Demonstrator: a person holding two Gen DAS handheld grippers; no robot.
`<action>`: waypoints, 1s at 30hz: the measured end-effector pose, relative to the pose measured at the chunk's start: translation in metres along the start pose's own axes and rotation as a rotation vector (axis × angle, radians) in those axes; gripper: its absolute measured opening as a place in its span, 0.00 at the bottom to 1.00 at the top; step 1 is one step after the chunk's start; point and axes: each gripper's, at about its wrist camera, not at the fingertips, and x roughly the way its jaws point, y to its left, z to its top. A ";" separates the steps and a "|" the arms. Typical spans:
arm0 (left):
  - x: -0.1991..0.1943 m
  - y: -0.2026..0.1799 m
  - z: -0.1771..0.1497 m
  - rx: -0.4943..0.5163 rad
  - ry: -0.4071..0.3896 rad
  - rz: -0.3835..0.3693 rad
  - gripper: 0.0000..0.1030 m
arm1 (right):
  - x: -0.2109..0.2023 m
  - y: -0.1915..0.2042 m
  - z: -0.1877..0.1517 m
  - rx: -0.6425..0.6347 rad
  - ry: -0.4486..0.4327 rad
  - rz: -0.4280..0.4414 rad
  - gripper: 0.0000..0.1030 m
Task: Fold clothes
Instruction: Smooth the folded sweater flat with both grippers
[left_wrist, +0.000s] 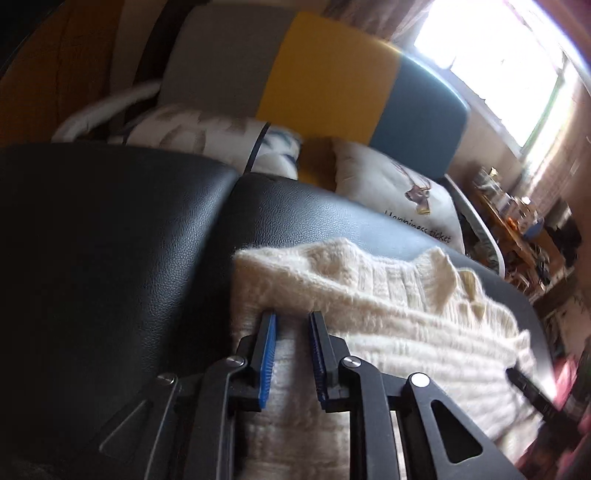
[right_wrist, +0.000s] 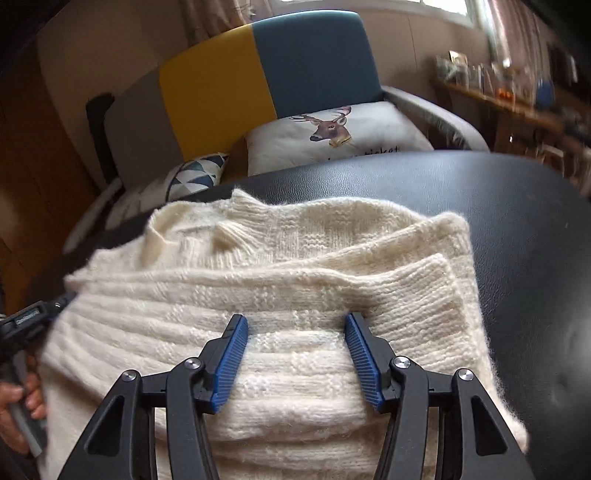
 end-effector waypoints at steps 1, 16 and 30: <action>-0.001 0.002 -0.003 -0.001 -0.009 -0.006 0.18 | 0.000 0.001 0.000 -0.009 -0.001 -0.008 0.56; 0.018 0.011 0.038 -0.002 0.046 -0.015 0.18 | 0.002 0.011 0.000 -0.054 0.000 0.061 0.83; -0.044 -0.007 -0.007 0.068 -0.010 -0.015 0.20 | -0.034 -0.016 -0.008 0.054 -0.055 0.089 0.83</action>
